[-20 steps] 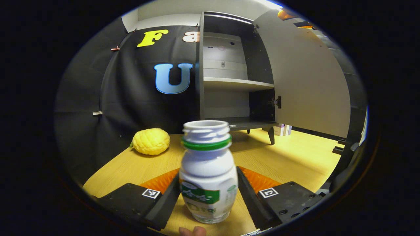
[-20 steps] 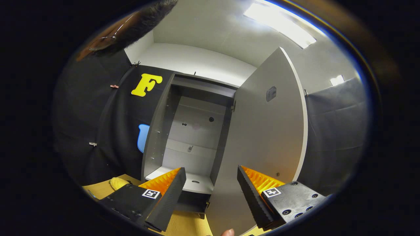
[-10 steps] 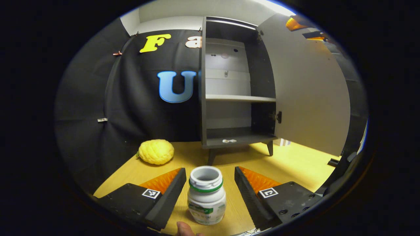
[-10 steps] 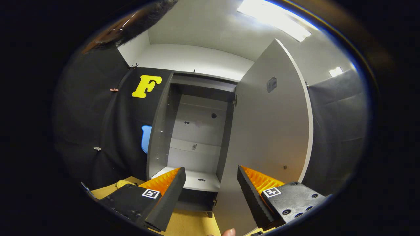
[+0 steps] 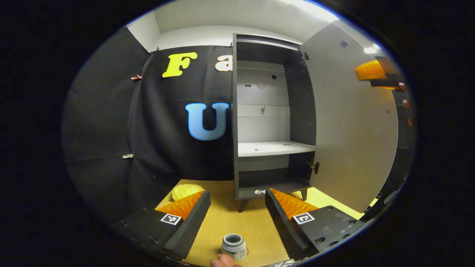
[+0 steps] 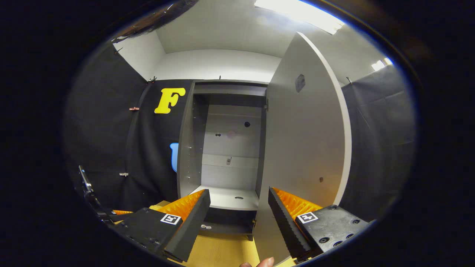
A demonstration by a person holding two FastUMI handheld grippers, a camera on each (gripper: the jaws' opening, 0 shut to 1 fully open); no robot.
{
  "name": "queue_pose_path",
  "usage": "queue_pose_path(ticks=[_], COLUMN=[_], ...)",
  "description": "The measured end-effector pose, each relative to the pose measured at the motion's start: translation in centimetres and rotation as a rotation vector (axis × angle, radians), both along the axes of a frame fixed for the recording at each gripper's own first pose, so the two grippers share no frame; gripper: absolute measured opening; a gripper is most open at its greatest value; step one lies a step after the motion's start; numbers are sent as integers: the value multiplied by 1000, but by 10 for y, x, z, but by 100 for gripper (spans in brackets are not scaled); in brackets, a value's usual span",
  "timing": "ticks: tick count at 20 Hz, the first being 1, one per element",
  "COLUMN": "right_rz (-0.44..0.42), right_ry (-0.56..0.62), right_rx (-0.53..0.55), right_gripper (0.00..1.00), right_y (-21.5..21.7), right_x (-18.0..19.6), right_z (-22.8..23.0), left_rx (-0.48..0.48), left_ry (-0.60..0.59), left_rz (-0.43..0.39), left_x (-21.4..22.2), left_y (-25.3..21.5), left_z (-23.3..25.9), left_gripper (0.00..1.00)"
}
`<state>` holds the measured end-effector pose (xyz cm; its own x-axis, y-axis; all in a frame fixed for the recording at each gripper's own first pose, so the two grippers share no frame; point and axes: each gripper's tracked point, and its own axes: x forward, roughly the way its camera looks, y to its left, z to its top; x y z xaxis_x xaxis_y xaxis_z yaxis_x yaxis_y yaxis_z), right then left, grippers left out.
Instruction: Open the cabinet door with the right hand, grasp the bottle in the cabinet with the left hand and place it on the coaster, then close the cabinet door with the right hand.
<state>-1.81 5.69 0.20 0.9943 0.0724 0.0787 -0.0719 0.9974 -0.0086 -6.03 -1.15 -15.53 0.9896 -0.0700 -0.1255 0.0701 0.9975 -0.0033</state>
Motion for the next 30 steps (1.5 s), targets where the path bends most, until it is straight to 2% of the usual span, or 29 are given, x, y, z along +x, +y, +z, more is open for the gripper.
queue_pose_path(ticks=[1, 2, 5, 9, 13, 20, 21, 22, 23, 24, 30], right_rz=[-4, -4, -6, 28, 16, -20, -26, -27, -23, -19, 4], right_ry=[2, -5, -34, 2, 23, 47, 53, 59, 67, 75, 95], right_rx=[8, 8, -27, 15, 24, 108, 111, 115, 122, 127, 147], right_gripper=[94, 97, 97, 97, 97, 96, 100, 96, 100, 97, 97], right_y=[-5, -10, -35, -66, -108, -177, -184, -188, -189, -190, -179], right_x=[-1, -5, -22, -51, -69, -49, -45, -40, -35, -30, -22], right_z=[3, 6, 13, 14, 14, 9, 6, 4, 2, 0, -2], left_rx=[2, 2, 0, -21, 1, 58, 66, 73, 78, 80, 70], left_ry=[4, 2, -23, -40, -76, -100, -100, -101, -104, -103, -88], left_rz=[13, 20, 45, 59, 83, 99, 100, 102, 104, 105, 105], left_x=[0, -1, -1, -2, -4, -14, -14, -16, -16, -17, -20], left_y=[0, -3, -10, -33, -55, -87, -89, -92, -94, -96, -92], left_z=[12, 22, 56, 84, 104, 123, 125, 126, 128, 128, 125], left_gripper=[93, 93, 93, 94, 93, 92, 92, 92, 93, 93, 93])
